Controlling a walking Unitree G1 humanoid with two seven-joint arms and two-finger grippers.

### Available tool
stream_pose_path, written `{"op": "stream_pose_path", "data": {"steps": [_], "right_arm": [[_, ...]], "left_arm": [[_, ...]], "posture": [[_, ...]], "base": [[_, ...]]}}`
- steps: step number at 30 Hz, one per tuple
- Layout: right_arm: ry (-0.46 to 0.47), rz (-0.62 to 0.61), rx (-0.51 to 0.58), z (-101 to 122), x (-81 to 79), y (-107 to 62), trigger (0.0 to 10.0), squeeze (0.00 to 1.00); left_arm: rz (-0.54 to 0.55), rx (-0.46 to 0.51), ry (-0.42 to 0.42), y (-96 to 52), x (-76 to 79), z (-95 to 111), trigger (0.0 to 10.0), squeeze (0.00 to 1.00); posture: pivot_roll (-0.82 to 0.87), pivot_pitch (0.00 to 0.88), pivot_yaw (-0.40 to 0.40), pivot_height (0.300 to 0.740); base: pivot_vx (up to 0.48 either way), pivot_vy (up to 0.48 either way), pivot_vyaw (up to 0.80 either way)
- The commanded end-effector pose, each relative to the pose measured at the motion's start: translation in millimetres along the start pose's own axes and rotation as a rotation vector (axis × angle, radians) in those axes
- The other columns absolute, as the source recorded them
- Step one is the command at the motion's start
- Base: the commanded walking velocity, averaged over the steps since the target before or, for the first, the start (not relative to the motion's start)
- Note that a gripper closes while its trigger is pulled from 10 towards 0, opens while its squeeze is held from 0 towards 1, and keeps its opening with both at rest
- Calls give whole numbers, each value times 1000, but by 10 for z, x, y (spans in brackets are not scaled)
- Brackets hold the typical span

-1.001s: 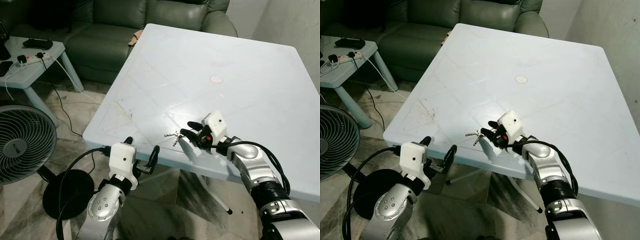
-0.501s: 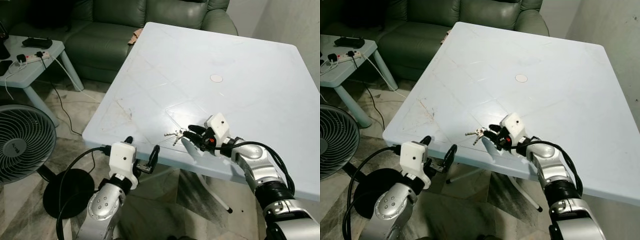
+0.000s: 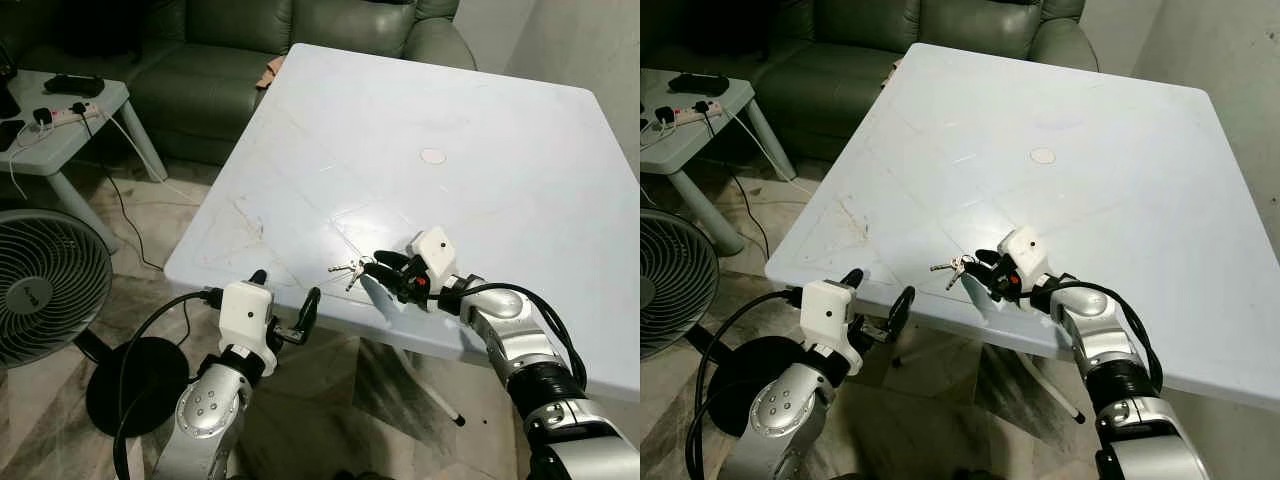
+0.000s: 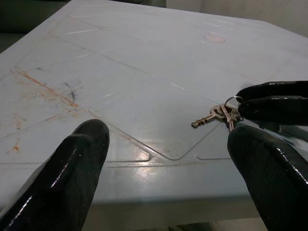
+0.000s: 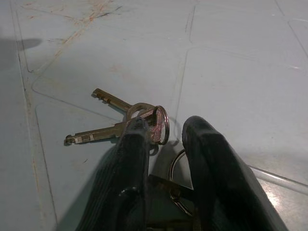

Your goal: Hang keys on a hook

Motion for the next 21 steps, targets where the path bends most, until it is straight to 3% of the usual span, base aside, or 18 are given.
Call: {"op": "stream_pose_path", "data": {"steps": [1,2,3,4,7,8,10,11,12,14,21], "right_arm": [[1,4,17,49,11,11,4667,0],[5,0,14,48,15,14,3529,0],[6,-1,13,47,17,15,3490,0],[7,0,16,54,15,17,1725,0],[-1,4,22,68,15,18,2078,0],[3,4,25,70,13,18,1059,0],[-1,2,23,72,17,18,1059,0],[0,3,23,72,16,18,3725,0],[2,3,23,72,15,17,3725,0],[2,3,21,71,17,19,9922,0],[0,-1,12,66,30,24,10000,0]], "left_arm": [[10,-1,7,-3,-12,11,10000,0],[10,-1,7,-3,-11,11,10000,0],[10,-1,7,-3,-11,11,10000,0],[10,-1,7,-2,-10,11,10000,0],[10,-2,7,-1,-11,12,10000,0],[10,-2,7,-1,-11,12,10000,0],[9,-1,7,0,-10,13,10000,0],[9,-2,6,-1,-10,13,10000,0],[9,-2,6,-2,-9,13,10000,0],[8,-2,6,0,-9,13,10000,0],[9,-2,7,4,-13,14,10000,0]], "posture": [[46,152,-40,732],[47,152,-40,732],[47,152,-40,732],[47,152,-40,732],[47,152,-40,732],[46,151,-40,732],[46,153,-40,732],[46,153,-39,732],[46,153,-39,732],[47,154,-40,732],[48,153,-39,732]], "base": [[0,0,0],[0,0,0],[0,0,0],[0,0,0],[0,0,0],[0,0,0],[0,0,0],[0,0,0],[0,0,0],[0,0,0],[0,0,0]]}}
Point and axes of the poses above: a point about 5 cm out from each wrist's last joint towards the gripper, its own y axis pointing out of the wrist towards the gripper, its own z axis along the axis of the wrist's last joint, x = y × z, the point moved 5 cm from there along y, pointing out of the wrist towards the gripper, and after that the axes turned 7 degrees about -y, right-handed, at the moved point
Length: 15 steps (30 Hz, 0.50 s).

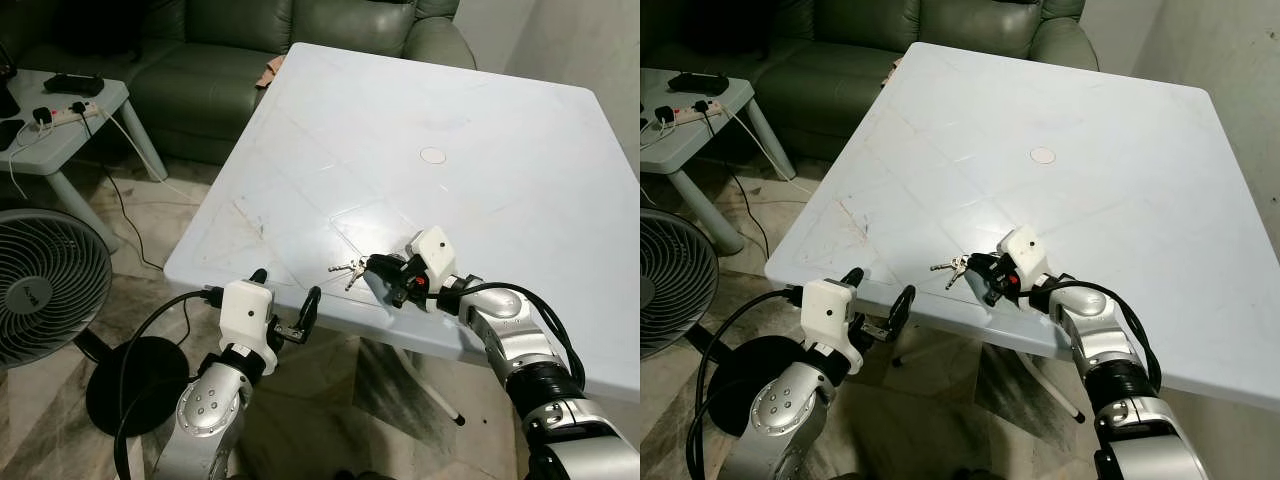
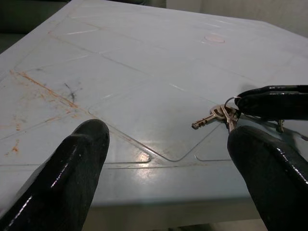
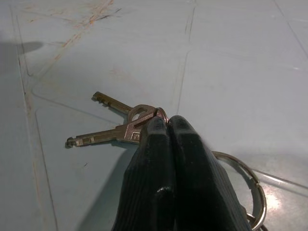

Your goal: Hang keys on a hook

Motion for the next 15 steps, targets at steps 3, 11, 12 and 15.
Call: {"op": "stream_pose_path", "data": {"steps": [3,11,12,15], "right_arm": [[-4,7,6,47,22,13,10000,0],[-17,8,2,48,26,11,10000,0],[1,12,14,58,18,15,10000,0],[9,11,29,79,17,15,902,0]], "left_arm": [[11,-2,7,-2,-20,9,10000,0],[12,-2,6,-6,-17,7,10000,0],[12,-2,5,-1,-19,8,10000,0],[14,-1,3,4,-22,13,10000,0]], "posture": [[51,149,-39,732],[51,144,-38,732],[51,144,-39,732],[52,144,-39,732]], "base": [[0,0,0],[0,0,0],[0,0,0],[0,0,0]]}}
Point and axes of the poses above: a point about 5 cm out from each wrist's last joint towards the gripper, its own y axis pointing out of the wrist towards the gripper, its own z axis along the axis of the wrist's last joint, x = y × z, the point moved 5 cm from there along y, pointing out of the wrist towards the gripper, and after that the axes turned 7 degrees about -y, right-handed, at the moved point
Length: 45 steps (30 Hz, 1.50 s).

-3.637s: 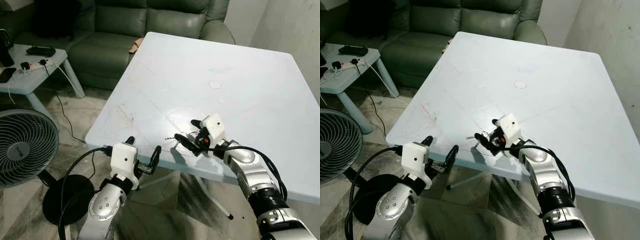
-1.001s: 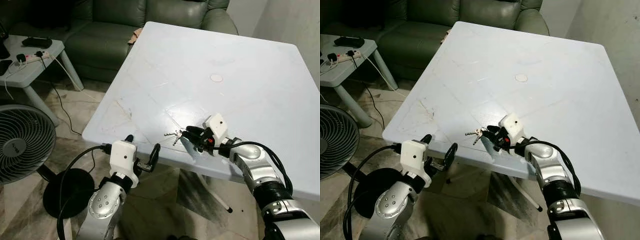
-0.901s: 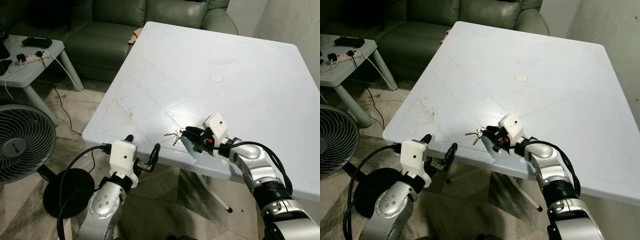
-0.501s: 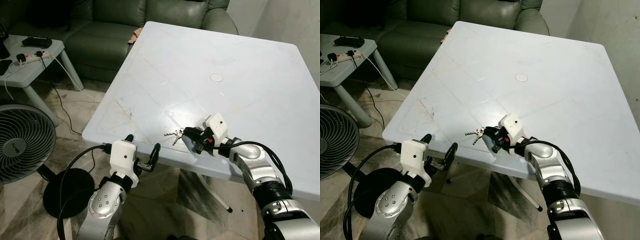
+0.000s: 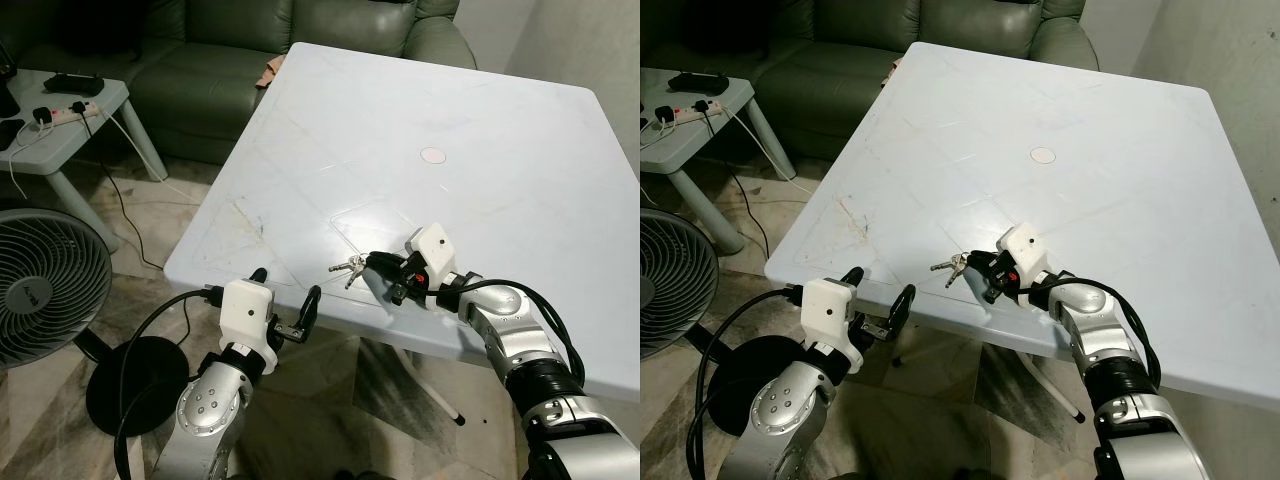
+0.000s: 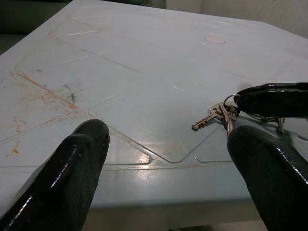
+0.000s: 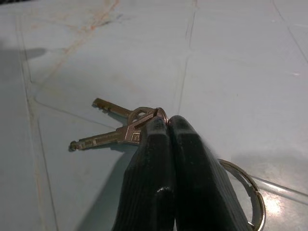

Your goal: Hang keys on a hook

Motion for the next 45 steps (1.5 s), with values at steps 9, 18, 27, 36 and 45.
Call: {"op": "stream_pose_path", "data": {"steps": [9,18,27,36,45], "right_arm": [[94,-78,140,259,143,-4,0,0],[193,-262,333,560,364,-136,0,0],[152,-509,431,726,455,-392,0,0],[130,-798,430,671,497,-774,0,0],[197,-827,340,511,236,-764,10000,0]], "left_arm": [[19,3,-6,26,-39,20,10000,0],[47,30,-23,111,-140,91,10000,0],[104,100,13,348,-459,353,10000,0],[167,157,-2,547,-689,578,10000,0],[185,159,-66,486,-799,512,10000,0]], "posture": [[48,134,-41,732],[41,115,-37,732],[13,53,-11,732],[-9,15,0,732],[-17,0,-4,732]], "base": [[0,0,0],[0,0,0],[0,0,0],[0,0,0],[0,0,0]]}}
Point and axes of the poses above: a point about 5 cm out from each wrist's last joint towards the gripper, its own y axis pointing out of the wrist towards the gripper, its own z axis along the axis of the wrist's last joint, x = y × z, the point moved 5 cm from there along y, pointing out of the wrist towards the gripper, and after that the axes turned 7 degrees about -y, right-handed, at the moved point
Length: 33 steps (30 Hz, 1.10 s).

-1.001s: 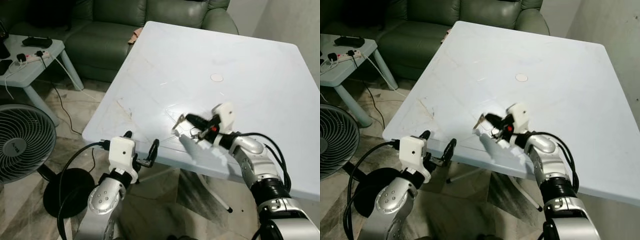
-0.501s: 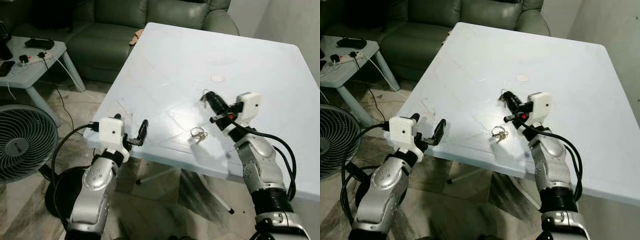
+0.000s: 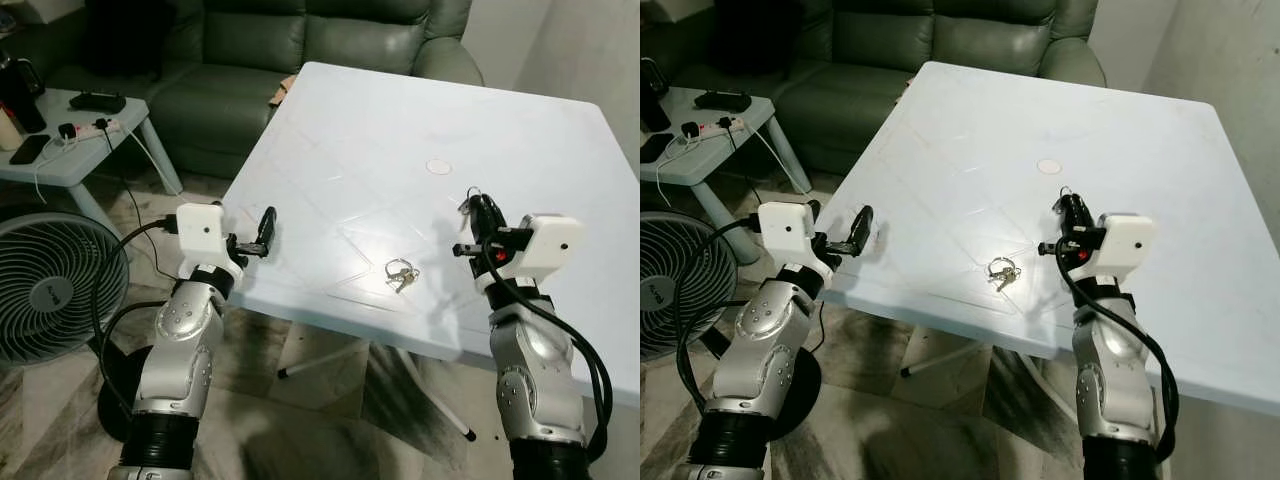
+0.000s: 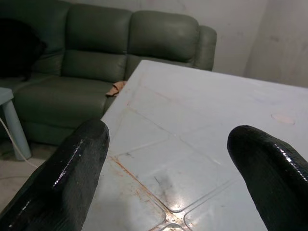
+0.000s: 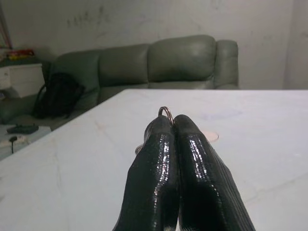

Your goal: Hang keys on a hook

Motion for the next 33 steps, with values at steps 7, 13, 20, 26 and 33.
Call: {"op": "stream_pose_path", "data": {"steps": [7,13,20,26,33], "right_arm": [[44,-58,-117,-214,-88,-131,10000,0],[10,2,-96,-188,-175,-110,10000,0],[-45,34,-131,-254,-172,-67,10000,0],[-72,21,-139,-259,-154,20,10000,0],[-78,30,-126,-236,-212,75,10000,0]], "left_arm": [[72,-37,19,-139,-194,-168,10000,0],[62,-42,50,-177,-192,-205,10000,0],[24,-48,19,-144,-169,-204,10000,0],[48,-17,32,-91,-201,-126,10000,0],[84,-16,36,-76,-256,-118,10000,0]], "posture": [[-8,0,-11,732],[1,0,-12,732],[13,0,-12,732],[22,0,-14,732],[29,0,-16,732]], "base": [[0,0,0],[0,0,0],[0,0,0],[0,0,-365],[0,0,-763]]}}
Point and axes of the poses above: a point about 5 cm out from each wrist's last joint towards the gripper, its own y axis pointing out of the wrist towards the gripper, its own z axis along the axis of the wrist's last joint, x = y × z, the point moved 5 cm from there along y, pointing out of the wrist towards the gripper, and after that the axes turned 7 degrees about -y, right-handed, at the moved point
